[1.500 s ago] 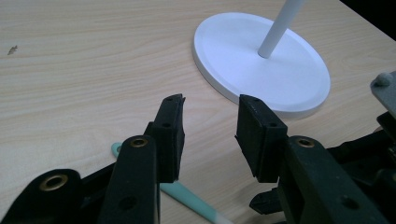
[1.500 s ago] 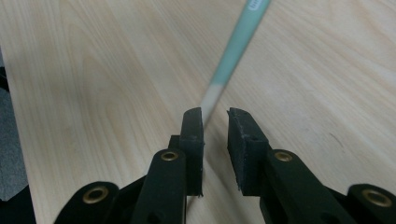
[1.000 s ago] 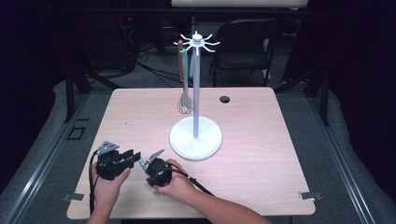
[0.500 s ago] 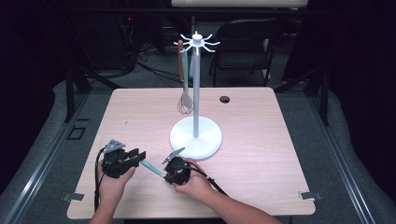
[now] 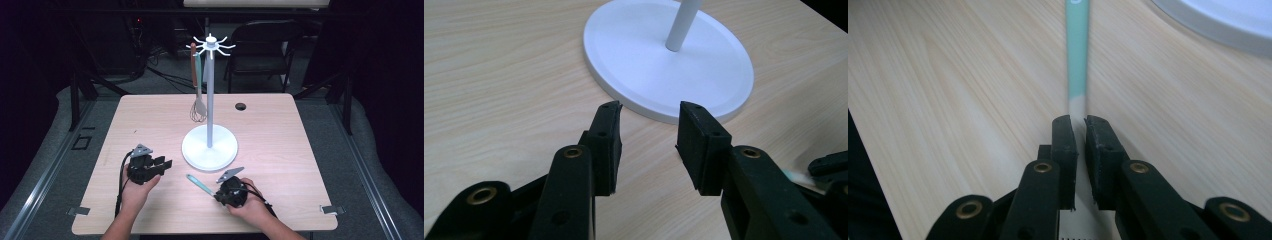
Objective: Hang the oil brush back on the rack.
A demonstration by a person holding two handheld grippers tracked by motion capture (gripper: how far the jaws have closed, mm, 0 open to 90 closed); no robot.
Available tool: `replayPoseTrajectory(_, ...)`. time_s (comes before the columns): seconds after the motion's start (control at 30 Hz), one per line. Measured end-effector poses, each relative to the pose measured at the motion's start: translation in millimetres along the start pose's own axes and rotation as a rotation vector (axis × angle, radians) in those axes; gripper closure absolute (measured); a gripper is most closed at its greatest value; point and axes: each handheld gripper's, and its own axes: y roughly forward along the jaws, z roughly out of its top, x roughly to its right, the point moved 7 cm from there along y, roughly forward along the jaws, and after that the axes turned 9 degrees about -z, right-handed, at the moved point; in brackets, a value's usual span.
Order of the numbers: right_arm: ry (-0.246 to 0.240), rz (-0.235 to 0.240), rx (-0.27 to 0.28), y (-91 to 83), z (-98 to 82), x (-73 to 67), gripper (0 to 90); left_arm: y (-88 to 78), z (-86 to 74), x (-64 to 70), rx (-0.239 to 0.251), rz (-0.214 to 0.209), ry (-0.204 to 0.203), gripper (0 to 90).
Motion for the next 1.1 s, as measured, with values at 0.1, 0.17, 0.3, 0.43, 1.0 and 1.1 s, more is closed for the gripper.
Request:
replayPoseTrajectory(0.1,0.039,-0.021,-0.007,-15.0,-21.2,16.2,83.1,7.8,1.6,4.2,-0.018,-0.018,0.015,61.6)
replayPoseTrajectory(0.17,0.053,-0.024,-0.007,-18.1,-25.5,19.7,83.1,9.7,1.8,5.2,-0.017,-0.018,0.016,61.6)
replayPoseTrajectory(0.3,0.088,-0.043,-0.017,-30.6,-42.4,32.8,83.1,15.1,2.1,9.7,-0.023,-0.031,0.021,61.6)
replayPoseTrajectory(0.43,0.095,-0.046,-0.023,-34.7,-48.1,36.6,82.9,16.1,0.3,11.8,-0.033,-0.029,0.024,61.6)
replayPoseTrajectory(1.0,0.033,-0.074,-0.092,-28.2,-36.6,34.7,81.7,13.4,-4.2,12.8,-0.039,-0.03,0.029,61.2)
replayPoseTrajectory(1.1,0.042,-0.069,-0.093,-26.8,-34.7,33.9,81.9,13.9,-4.5,13.5,-0.04,-0.03,0.028,60.8)
